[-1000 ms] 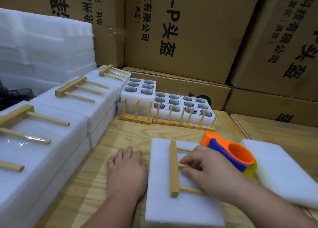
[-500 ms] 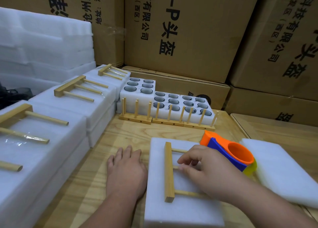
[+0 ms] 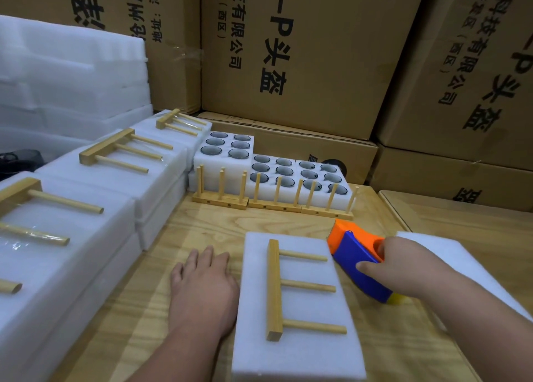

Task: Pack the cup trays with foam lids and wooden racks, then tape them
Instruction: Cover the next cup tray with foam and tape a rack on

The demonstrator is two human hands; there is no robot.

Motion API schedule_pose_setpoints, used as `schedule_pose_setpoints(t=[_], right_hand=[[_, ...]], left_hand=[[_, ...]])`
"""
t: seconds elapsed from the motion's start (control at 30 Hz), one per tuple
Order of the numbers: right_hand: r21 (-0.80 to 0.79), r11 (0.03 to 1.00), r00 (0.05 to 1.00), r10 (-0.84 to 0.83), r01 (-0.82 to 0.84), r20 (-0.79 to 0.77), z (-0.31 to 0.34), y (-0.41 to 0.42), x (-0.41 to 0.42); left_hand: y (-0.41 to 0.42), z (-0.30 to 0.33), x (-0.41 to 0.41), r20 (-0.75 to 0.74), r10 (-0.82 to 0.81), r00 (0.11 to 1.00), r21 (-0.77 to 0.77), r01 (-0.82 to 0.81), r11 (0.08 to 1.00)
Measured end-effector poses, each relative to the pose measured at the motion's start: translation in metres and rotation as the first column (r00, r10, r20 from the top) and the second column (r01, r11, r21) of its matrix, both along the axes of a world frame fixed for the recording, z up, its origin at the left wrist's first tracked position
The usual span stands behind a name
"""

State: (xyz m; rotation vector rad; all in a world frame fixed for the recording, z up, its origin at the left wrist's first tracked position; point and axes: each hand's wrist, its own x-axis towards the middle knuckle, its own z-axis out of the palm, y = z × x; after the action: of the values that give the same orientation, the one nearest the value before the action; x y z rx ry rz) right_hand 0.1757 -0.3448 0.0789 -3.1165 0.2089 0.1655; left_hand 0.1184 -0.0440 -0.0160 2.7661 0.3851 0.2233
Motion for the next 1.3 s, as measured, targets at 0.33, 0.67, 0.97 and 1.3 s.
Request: schedule_pose_setpoints(t=[0.33, 0.67, 0.97, 1.3], right_hand=[[0.042, 0.997, 0.989, 0.051, -0.058, 0.139, -0.026, 0.004, -0.006], [0.897, 0.428, 0.919, -0.300, -0.110, 0.256, 0.024, 0.020, -0.010], [0.399, -0.916, 0.995, 0.005, 0.043, -0.096, 0.025, 0.049, -0.007], [0.494, -0.863, 0.990, 0.137, 0.110, 0.018, 0.005, 0.048, 0.003]], left_hand=[[-0.001, 0.003, -0.001, 0.000, -0.005, 1.000, -0.015, 0.005, 1.000], [0.000, 0.005, 0.000, 0.008, -0.012, 1.000, -0.044, 0.012, 0.999], [0.002, 0.003, 0.003, 0.013, 0.002, 1.000, -0.036, -0.002, 0.999], [0.007, 0.000, 0.005, 0.006, 0.010, 1.000, -0.106, -0.009, 0.994]])
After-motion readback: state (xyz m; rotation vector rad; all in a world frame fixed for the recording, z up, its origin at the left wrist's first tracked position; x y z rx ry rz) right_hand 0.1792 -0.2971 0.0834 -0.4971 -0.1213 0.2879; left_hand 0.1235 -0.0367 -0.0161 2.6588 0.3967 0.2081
